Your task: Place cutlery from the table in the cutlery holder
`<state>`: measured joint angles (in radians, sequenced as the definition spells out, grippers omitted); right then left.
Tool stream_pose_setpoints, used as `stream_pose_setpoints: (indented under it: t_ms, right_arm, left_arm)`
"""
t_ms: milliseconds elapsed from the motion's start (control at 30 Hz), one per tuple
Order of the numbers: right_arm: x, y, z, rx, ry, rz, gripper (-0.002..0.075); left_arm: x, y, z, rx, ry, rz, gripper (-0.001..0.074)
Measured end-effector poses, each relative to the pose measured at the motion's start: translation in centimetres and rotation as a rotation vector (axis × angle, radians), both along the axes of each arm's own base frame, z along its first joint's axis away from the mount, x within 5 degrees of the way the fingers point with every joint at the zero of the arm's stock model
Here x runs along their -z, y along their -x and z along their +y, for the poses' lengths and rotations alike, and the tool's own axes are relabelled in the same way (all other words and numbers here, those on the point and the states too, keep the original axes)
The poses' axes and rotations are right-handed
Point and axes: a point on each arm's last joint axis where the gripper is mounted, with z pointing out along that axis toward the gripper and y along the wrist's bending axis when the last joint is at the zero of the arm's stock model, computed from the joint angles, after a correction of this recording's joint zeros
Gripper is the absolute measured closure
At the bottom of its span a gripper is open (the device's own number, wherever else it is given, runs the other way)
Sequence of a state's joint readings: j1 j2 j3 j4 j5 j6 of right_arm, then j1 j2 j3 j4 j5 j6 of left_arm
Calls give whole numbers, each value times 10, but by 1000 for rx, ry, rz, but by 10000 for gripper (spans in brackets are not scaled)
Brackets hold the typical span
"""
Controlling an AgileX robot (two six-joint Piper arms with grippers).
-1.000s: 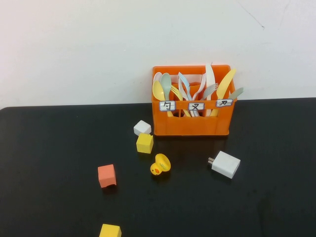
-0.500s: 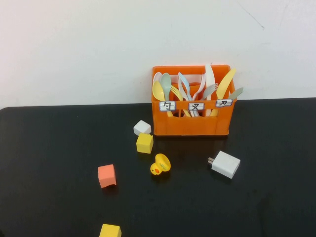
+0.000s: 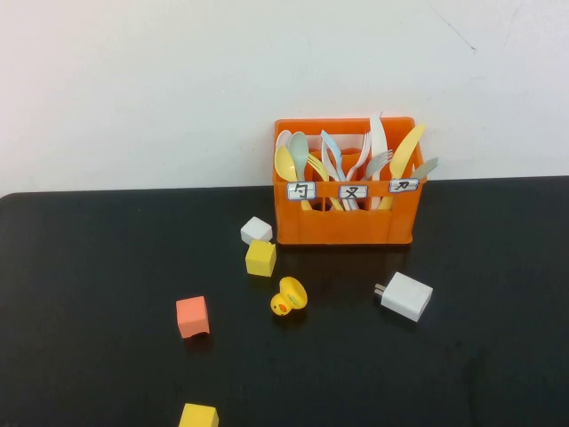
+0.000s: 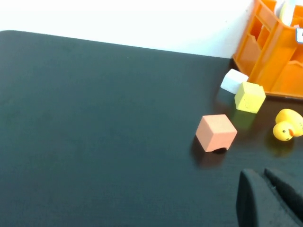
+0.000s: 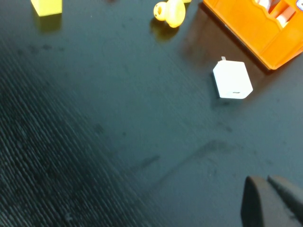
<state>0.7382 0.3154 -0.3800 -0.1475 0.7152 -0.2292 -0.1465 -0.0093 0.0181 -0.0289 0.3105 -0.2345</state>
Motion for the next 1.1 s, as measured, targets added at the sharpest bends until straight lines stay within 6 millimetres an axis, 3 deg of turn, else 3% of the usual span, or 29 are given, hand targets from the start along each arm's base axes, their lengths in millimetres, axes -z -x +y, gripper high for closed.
stream_pose_setpoints:
  t_ms: [500,1100]
  right_arm:
    - [0,0,0,0,0,1,728]
    - [0,0,0,0,-1,2,728]
  left_arm:
    - [0,0,4,-19,-191,-22,736]
    - [0,-1,6,-56,-197,-19,736]
